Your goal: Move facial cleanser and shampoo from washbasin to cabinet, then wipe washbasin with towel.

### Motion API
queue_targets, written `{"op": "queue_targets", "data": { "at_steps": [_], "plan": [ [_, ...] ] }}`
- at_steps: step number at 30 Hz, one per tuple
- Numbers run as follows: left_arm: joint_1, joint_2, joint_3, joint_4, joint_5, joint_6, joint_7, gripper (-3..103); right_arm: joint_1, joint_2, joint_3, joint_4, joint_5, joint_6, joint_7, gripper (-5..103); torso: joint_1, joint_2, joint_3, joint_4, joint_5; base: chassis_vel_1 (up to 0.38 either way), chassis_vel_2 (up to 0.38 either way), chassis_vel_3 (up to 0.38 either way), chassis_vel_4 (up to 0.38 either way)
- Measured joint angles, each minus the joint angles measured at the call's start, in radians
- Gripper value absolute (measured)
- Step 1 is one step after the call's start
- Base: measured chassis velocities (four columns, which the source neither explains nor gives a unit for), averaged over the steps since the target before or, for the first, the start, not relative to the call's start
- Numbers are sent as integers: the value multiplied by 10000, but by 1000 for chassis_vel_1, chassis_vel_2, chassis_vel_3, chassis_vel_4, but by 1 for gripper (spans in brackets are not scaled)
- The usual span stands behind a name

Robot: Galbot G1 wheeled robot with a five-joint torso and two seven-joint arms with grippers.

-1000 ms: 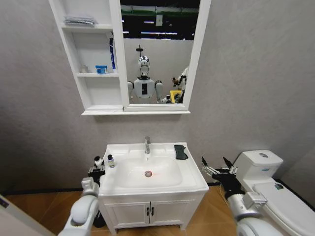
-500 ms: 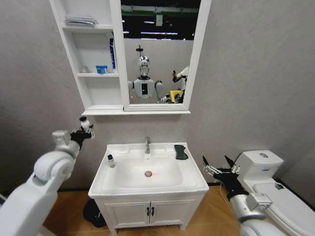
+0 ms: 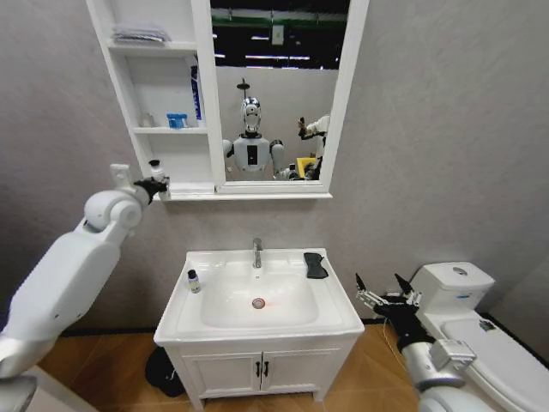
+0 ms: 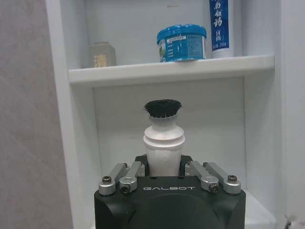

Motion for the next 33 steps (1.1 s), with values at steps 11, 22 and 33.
{"op": "queue_targets", "data": {
  "at_steps": [11, 22, 33],
  "plan": [
    [-1582, -1407, 370, 3246, 1078, -16, 1001, 30, -19, -34, 134, -116, 97, 115, 10, 100, -1, 1, -1, 0, -2, 0, 0, 0, 0],
    [-2126, -1963, 382, 4780, 1707, -259, 1074, 30, -11, 28, 183, -244, 217, 221, 35, 100, -2, 2, -1, 3, -3, 0, 0, 0, 0],
    [-2011, -2101, 336, 4742, 1858, -360, 905, 61, 6, -23, 263, -322, 286, 244, 175, 100, -1, 2, -1, 1, -4, 0, 0, 0, 0]
  ]
}}
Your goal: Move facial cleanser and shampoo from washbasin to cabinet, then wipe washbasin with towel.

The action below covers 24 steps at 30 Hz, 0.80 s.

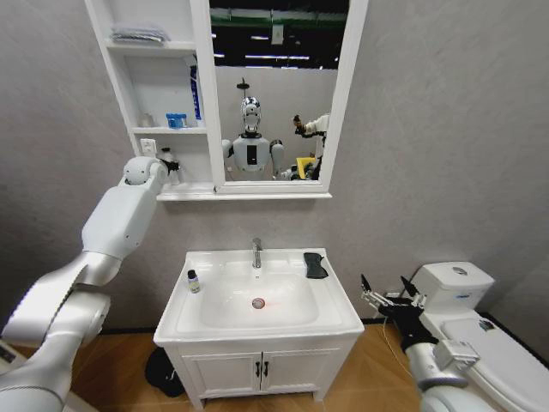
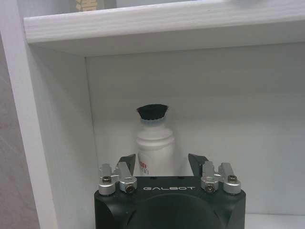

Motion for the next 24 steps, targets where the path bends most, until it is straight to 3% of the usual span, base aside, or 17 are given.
{"op": "queue_targets", "data": {
  "at_steps": [1, 3, 9, 11, 12, 13, 14, 16, 17, 20, 21, 22, 23, 24],
  "plan": [
    [0, 0, 0, 0, 0, 0, 0, 61, 0, 0, 0, 0, 0, 0, 0, 100, 0, 0, 0, 0, 0, 0, 0, 0, 0],
    [258, 159, -92, -604, -304, 141, -314, 78, -67, 26, 19, 70, 2, 23, 8, 100, 0, -1, 0, -1, 0, 0, 0, 0, 0],
    [1098, 754, -502, -2347, -839, 397, -790, 93, -144, 46, 51, 155, 6, 53, 12, 100, 0, 0, -1, -1, -1, 0, 0, 0, 0],
    [2381, 1661, -1038, -4643, -1174, 462, -1080, 99, -151, 34, 53, 220, 10, 56, 28, 100, -1, 1, -1, -3, 2, 0, 0, 0, 0],
    [2381, 1661, -1038, -4643, -1174, 462, -1080, 99, -151, 34, 53, 220, 10, 56, 28, 100, -1, 1, -1, -3, 2, 0, 0, 0, 0],
    [3324, 2098, -1609, -5769, -1296, 561, -1263, 100, -146, 48, 35, 238, 11, 56, 33, 100, -2, 1, -3, -2, 4, 0, 0, 0, 0],
    [3324, 2098, -1609, -5769, -1296, 561, -1263, 100, -146, 48, 35, 238, 11, 56, 33, 100, -2, 1, -3, -2, 4, 0, 0, 0, 0],
    [5394, 2703, -2946, -7655, -1465, 652, -1589, 100, -142, 98, -27, 245, 3, 25, 53, 100, -2, 1, -3, 6, -8, 0, 0, 0, 0],
    [5394, 2703, -2946, -7655, -1465, 652, -1589, 100, -142, 98, -27, 245, 3, 25, 53, 100, -2, 1, -3, 6, -8, 0, 0, 0, 0],
    [7965, 2907, -3837, -9365, -1013, -64, -1696, 100, -125, 129, -81, 246, -25, -20, 58, 100, -5, 2, -4, 8, 2, 0, 0, 0, 0],
    [9146, 2648, -4102, -9739, -546, -654, -1644, 100, -126, 139, -105, 248, -41, -29, 58, 100, -5, 2, -3, 6, -5, 0, 0, 0, 0],
    [9146, 2648, -4102, -9739, -546, -654, -1644, 100, -126, 139, -105, 248, -41, -29, 58, 100, -5, 2, -3, 6, -5, 0, 0, 0, 0],
    [9871, 2340, -4204, -9783, -99, -1276, -1536, 100, -123, 141, -131, 260, -59, -31, 58, 100, -5, 3, -3, 3, 0, 0, 0, 0, 0],
    [10711, 1818, -4228, -9606, 837, -2345, -1280, 100, -132, 145, -168, 303, -94, -31, 58, 100, -4, 2, -2, 2, 0, 0, 0, 0, 0]
  ]
}}
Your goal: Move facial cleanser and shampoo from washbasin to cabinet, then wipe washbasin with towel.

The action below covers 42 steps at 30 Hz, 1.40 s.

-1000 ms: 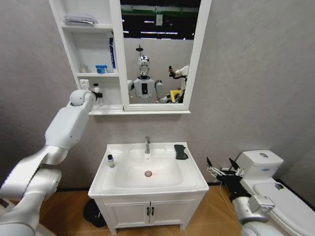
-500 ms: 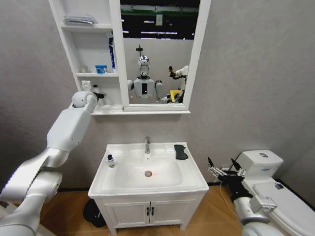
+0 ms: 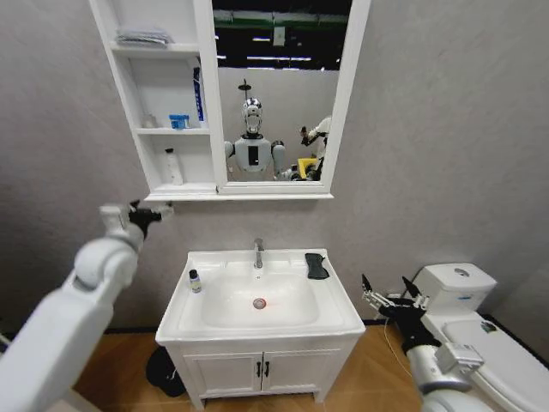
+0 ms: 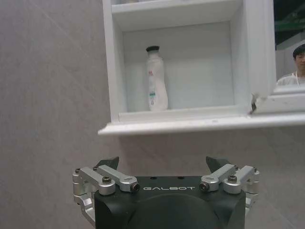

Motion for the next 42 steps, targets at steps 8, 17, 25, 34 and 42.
{"op": "queue_targets", "data": {
  "at_steps": [8, 17, 25, 34, 42],
  "plan": [
    [2053, -2050, 105, 1282, 2321, -1826, 946, 100, -161, 35, 1, 116, -41, 13, -12, 100, 2, -1, 2, -2, 3, 0, 0, 0, 0],
    [1691, -3337, 468, 3531, 3577, -2312, 1435, 100, -105, 19, 68, 139, 24, 25, -10, 100, 3, -1, 2, -3, 3, 0, 0, 0, 0],
    [689, -4131, 368, 5425, 4136, -2425, 1163, 100, -138, -13, 163, 16, 130, 268, -60, 100, 4, -3, 2, -2, 2, 0, 0, 0, 0],
    [48, -4317, 398, 6246, 4291, -2189, 819, 100, -94, 38, 121, 143, 257, 111, -62, 100, 5, -3, 3, -2, 1, 0, 0, 0, 0],
    [-376, -4368, 399, 6933, 4230, -2071, 976, 88, -89, 54, 110, 138, 285, 96, -67, 100, 5, -3, 3, 0, 1, 0, 0, 0, 0]
  ]
}}
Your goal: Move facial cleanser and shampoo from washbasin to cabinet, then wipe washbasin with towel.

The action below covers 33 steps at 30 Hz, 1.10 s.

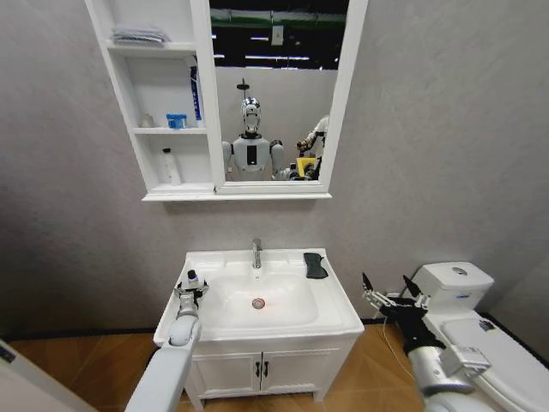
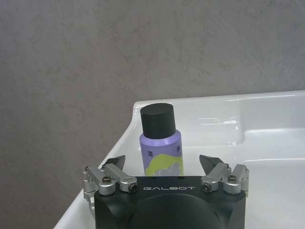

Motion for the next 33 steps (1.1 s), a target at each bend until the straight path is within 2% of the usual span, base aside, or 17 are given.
{"op": "queue_targets", "data": {
  "at_steps": [1, 6, 8, 9, 12, 17, 19, 20, 23, 24, 25, 26, 27, 28, 30, 31, 33],
  "plan": [
    [0, 0, 0, 0, 0, 0, 0, 88, 0, 0, 0, 0, 0, 0, 0, 100, 0, 0, 0, 0, 0, 0, 0, 0, 0],
    [-340, -174, -6, 417, 6, -7, 41, 72, -24, 16, -11, -78, 1, 6, -18, 100, 0, 0, 0, -2, 0, 0, 0, 0, 0],
    [-388, -229, -6, 496, 15, -26, 35, 61, -59, 40, -12, -108, -1, 30, -39, 100, 0, 0, 0, -1, 1, 0, 0, 0, 0],
    [-388, -229, -6, 496, 15, -26, 35, 61, -59, 40, -12, -108, -1, 30, -39, 100, 0, 0, 0, -1, 1, 0, 0, 0, 0],
    [-252, -239, -12, 286, -40, 54, -25, 44, -61, 1, 4, -118, 4, 32, -49, 100, -1, 1, 0, -3, -1, 0, 0, 0, 0],
    [21, -10, -9, -319, -149, 237, -165, 43, 19, -16, -48, -213, 4, 27, -46, 100, 0, 0, 0, -1, -2, 0, 0, 0, 0],
    [289, 314, 19, -1221, -330, 386, -322, 43, 17, 14, -124, -274, -33, 27, -47, 100, 0, 0, 0, -1, -3, 0, 0, 0, 0],
    [289, 314, 19, -1221, -330, 386, -322, 43, 17, 14, -124, -274, -33, 27, -47, 100, 0, 0, 0, -1, -3, 0, 0, 0, 0],
    [688, 1207, 208, -3516, -1092, 1273, -970, 43, 41, 20, -181, -373, -95, 25, -63, 100, -1, 2, -1, 0, -2, 0, 0, 0, 0],
    [688, 1207, 208, -3516, -1092, 1273, -970, 43, 41, 20, -181, -373, -95, 25, -63, 100, -1, 2, -1, 0, -2, 0, 0, 0, 0],
    [672, 1574, 333, -4332, -1597, 1810, -1317, 43, 67, -1, -188, -403, -96, 21, -64, 100, -1, 2, -1, 2, -2, 0, 0, 0, 0],
    [672, 1574, 333, -4332, -1597, 1810, -1317, 43, 67, -1, -188, -403, -96, 21, -64, 100, -1, 2, -1, 2, -2, 0, 0, 0, 0],
    [552, 1996, 476, -5186, -2245, 2478, -1648, 43, 84, -26, -189, -423, -97, 18, -64, 100, -2, 2, -1, 1, -1, 0, 0, 0, 0],
    [280, 2477, 623, -6165, -3220, 3448, -2064, 43, 91, -52, -187, -436, -93, 16, -65, 100, -2, 3, -2, 0, 2, 0, 0, 0, 0],
    [-325, 3089, 770, -7155, -4915, 4636, -2604, 43, 64, -76, -166, -438, -29, 26, -101, 100, -2, 2, -2, 0, 1, 0, 0, 0, 0],
    [-325, 3089, 770, -7155, -4915, 4636, -2604, 43, 64, -76, -166, -438, -29, 26, -101, 100, -2, 2, -2, 0, 1, 0, 0, 0, 0],
    [-1285, 3783, 1075, -7539, -6607, 5286, -3288, 43, 22, -93, -152, -399, 105, 19, -133, 100, -3, 2, -2, -1, 0, 0, 0, 0, 0]
  ]
}}
